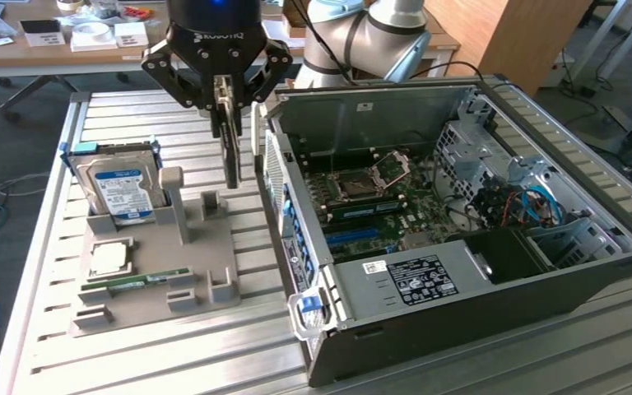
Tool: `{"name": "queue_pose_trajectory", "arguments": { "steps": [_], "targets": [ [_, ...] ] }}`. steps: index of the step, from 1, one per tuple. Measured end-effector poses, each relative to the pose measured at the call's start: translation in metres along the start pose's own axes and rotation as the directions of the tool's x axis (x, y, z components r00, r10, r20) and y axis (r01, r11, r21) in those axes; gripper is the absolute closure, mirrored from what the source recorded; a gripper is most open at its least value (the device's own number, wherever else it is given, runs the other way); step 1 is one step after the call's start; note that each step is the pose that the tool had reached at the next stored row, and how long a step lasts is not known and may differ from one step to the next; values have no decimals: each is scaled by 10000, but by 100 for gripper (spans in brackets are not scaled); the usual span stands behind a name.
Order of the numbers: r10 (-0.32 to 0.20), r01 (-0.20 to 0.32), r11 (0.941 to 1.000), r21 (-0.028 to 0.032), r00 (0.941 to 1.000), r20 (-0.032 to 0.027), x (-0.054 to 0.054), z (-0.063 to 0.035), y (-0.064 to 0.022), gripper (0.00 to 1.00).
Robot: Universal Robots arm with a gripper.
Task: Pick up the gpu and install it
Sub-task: 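Pick up the gpu and move the gpu toward the slot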
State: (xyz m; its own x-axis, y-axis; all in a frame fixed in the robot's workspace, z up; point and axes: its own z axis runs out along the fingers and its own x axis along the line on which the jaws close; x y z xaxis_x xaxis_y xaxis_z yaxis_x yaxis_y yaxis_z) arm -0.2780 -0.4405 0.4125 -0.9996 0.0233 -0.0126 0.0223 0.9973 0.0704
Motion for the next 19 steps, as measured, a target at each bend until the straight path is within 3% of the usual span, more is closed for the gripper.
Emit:
{"name": "queue_pose_trajectory", "arguments": {
  "steps": [8,19],
  "targets": [
    [0,0,10000,-1,10000,0,-38,1,1,73],
    [-5,5,10000,-32,10000,-2,-318,4,7,73]
  ]
}}
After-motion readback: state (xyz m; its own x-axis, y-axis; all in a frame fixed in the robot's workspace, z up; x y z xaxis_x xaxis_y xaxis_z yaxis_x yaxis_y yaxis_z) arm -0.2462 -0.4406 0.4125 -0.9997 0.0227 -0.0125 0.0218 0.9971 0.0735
